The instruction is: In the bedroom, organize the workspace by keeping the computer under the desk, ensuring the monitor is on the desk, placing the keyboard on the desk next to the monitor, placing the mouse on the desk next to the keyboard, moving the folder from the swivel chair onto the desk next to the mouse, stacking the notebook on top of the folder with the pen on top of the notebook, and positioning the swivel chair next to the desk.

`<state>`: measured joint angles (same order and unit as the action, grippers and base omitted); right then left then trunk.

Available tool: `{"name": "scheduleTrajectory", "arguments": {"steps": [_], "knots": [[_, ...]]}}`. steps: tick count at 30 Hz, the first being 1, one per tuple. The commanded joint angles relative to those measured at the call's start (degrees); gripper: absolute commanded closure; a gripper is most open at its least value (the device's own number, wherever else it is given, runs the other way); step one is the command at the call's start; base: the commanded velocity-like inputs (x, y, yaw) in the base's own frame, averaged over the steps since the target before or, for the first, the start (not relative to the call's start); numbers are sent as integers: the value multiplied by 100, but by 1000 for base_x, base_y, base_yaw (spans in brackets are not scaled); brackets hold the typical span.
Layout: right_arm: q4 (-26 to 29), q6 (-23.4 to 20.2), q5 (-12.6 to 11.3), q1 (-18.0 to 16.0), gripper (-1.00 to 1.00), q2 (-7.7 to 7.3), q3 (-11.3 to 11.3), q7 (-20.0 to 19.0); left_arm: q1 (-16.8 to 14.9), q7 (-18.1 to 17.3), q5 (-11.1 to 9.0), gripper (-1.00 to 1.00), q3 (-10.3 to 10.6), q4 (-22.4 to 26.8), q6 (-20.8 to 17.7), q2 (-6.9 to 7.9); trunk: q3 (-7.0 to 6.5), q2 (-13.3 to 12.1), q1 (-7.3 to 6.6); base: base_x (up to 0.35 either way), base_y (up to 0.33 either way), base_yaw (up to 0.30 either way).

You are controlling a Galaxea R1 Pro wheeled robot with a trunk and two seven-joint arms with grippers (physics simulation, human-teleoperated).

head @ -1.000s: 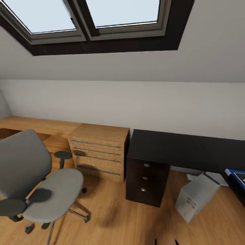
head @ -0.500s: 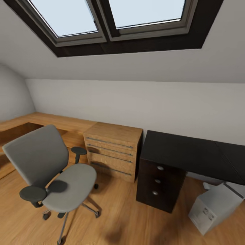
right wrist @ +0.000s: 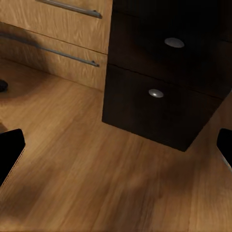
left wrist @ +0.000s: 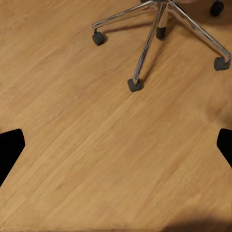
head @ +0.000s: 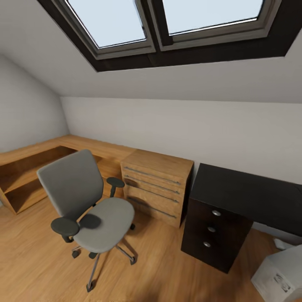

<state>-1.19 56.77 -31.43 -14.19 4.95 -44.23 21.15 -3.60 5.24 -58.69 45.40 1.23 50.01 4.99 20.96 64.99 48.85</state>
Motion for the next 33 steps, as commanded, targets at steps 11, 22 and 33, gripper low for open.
{"name": "scheduleTrajectory", "arguments": {"steps": [11,22,33], "knots": [[-13,18,-21,-5,-100,6,-51,40,0,60,-2,-100,52,9,-24,-2,7,4,0,0,0,282],[-6,18,-21,-5,-100,6,-44,60,0,61,-2,-100,56,9,-98,-6,7,4,0,0,0,284],[-5,10,-21,-5,-100,6,-42,64,0,74,-3,-100,53,9,-188,-41,7,4,0,0,0,284]]}}
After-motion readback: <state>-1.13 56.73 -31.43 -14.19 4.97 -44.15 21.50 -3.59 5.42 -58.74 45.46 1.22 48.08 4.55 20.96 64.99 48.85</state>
